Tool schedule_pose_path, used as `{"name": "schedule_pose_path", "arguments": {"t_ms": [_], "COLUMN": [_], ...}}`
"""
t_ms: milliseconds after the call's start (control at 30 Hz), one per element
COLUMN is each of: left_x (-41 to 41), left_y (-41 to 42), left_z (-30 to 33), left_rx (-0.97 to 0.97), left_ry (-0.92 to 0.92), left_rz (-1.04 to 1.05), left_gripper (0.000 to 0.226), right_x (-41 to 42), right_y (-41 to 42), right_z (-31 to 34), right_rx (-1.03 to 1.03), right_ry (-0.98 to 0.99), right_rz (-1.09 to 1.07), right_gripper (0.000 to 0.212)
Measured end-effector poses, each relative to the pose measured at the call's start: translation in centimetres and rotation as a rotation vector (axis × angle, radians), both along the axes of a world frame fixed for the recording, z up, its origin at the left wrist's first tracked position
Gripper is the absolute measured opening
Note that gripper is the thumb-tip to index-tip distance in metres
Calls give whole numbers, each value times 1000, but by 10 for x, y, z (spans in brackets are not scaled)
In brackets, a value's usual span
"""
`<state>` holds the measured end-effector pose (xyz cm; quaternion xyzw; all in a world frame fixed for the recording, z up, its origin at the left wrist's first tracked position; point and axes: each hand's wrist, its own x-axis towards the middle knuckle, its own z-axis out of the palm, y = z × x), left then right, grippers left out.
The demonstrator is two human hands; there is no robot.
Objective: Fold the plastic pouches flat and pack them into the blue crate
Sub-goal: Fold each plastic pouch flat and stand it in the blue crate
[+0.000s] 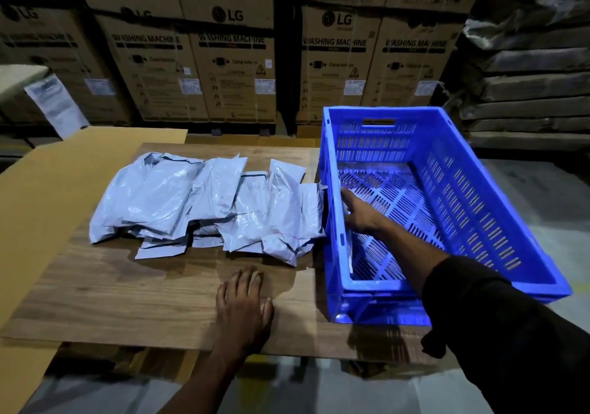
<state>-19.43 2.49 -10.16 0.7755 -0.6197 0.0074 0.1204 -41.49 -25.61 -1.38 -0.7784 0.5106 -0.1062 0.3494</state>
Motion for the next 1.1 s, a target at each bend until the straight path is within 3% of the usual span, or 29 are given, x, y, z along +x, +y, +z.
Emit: {"name": "schedule_pose_path", "arguments": {"t_ms": [100,267,533,667,767,900,1000,1100], "left_x": [0,0,2,1,2,7,24,55], "left_y": [0,0,0,1,0,1,4,13], "left_z": [1,1,-3,-2,-1,-1,-5,-8], "left_rx": [11,32,12,-16,-10,39,58,63], "left_ry": [8,26,43,55,63,91,96,83], "left_rz": [-2,6,-12,-22,-29,-54,-110,-116], "left_gripper": [59,60,59,57,56,56,54,50], "right_x": [0,-3,4,2,5,13,32,66], "right_y": [0,-20,16,19,26,41,61,79], "right_z": [1,-28,13,15,26,62,104,143], "right_rx": [13,-13,163,159,-38,-331,-610,-833], "right_ry": [0,-22,-16,-50,29,120,63,-79], "right_rz": [13,83,-12,0,24,-164,-280,-190], "right_gripper": [69,84,93,91,73,52,50,41]}}
